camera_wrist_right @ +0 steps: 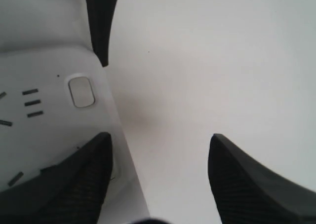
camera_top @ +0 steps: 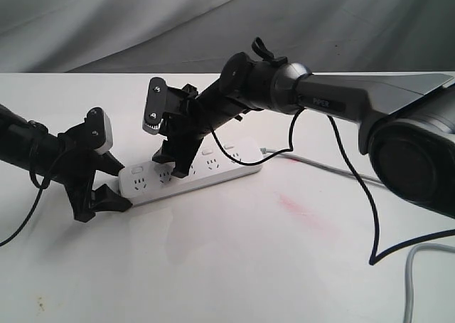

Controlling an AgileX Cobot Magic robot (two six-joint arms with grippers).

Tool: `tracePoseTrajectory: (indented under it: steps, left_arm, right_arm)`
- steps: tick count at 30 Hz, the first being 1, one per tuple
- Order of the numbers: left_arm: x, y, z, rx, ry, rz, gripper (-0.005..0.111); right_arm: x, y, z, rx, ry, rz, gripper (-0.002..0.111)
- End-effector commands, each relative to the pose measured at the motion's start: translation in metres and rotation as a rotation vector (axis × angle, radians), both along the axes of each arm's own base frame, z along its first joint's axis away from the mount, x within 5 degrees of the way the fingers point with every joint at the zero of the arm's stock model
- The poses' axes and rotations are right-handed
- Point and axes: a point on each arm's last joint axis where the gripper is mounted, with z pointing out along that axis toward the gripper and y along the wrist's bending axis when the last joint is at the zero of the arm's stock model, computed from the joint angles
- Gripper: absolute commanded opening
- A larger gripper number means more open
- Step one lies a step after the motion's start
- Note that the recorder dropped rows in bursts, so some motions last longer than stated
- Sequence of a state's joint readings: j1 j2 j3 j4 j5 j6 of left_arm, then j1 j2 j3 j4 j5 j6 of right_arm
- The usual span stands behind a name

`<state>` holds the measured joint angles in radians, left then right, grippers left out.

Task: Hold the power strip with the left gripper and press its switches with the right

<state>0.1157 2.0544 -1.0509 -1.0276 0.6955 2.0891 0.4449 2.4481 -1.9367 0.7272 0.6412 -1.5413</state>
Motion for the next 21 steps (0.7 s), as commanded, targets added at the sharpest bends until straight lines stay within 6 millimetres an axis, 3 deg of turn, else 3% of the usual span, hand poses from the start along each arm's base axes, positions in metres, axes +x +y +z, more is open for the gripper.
tracePoseTrajectory:
  steps: [1, 5, 12, 21]
  left_arm:
    - [0.001, 0.0, 0.0, 0.024, -0.012, -0.012, 0.06]
    - [0.001, 0.0, 0.0, 0.024, -0.012, -0.012, 0.06]
    - [0.001, 0.0, 0.0, 0.024, -0.012, -0.012, 0.06]
    - [0.001, 0.0, 0.0, 0.024, -0.012, -0.012, 0.06]
  right_arm:
    - [-0.002, -0.002, -0.011, -0.044, 0.015, 0.028, 0.054]
    - [-0.003, -0.003, -0.012, -0.061, 0.005, 0.046, 0.054]
    - [-0.004, -0.004, -0.031, -0.081, 0.034, 0.061, 0.054]
    - [-0.006, -0.004, -0.034, -0.095, 0.05, 0.078, 0.054]
